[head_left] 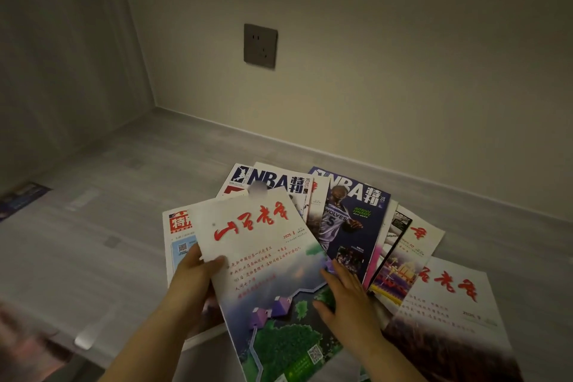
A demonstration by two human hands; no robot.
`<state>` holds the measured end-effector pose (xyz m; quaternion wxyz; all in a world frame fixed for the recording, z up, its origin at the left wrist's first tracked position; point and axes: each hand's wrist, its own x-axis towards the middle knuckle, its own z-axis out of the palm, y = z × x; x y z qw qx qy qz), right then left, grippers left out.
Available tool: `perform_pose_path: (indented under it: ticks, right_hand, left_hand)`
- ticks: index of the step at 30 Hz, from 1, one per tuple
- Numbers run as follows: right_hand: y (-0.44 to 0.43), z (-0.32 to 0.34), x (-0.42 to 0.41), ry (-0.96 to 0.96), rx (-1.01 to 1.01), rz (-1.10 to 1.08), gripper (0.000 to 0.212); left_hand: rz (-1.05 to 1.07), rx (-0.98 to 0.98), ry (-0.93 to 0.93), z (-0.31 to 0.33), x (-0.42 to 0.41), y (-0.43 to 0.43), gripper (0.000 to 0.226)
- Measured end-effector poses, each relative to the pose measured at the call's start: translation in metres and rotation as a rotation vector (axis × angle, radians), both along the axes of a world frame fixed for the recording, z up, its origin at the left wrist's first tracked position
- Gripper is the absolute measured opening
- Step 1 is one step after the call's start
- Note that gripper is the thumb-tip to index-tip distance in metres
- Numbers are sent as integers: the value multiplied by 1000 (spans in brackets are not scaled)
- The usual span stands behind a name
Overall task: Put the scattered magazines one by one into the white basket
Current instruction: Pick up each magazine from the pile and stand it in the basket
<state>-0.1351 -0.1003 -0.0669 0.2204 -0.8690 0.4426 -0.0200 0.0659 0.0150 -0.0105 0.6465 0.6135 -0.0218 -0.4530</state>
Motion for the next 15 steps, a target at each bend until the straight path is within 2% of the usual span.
perform_pose_path:
  ticks: [3,7,9,13,15]
  right_hand:
    - [2,6,2,-193,87,-143,72]
    - [-7,27,-5,-499,361,-345,76]
    - [-18,38,-17,-544,442,-404,63]
    - [-35,63,-58,-705,475,-498,11]
    - [-42,71,-84,-720,420,-516,21]
  left_hand:
    - [-79,-137,-99,15,-2,-7,26]
    - [-262,-275,-204,41,-7,-23,27]
    - [-351,-337,-248,54,-14,-35,28]
    - [-439,-379,-387,82,-36,-69,26]
    - [-436,-384,-478,96,-50,-91,27]
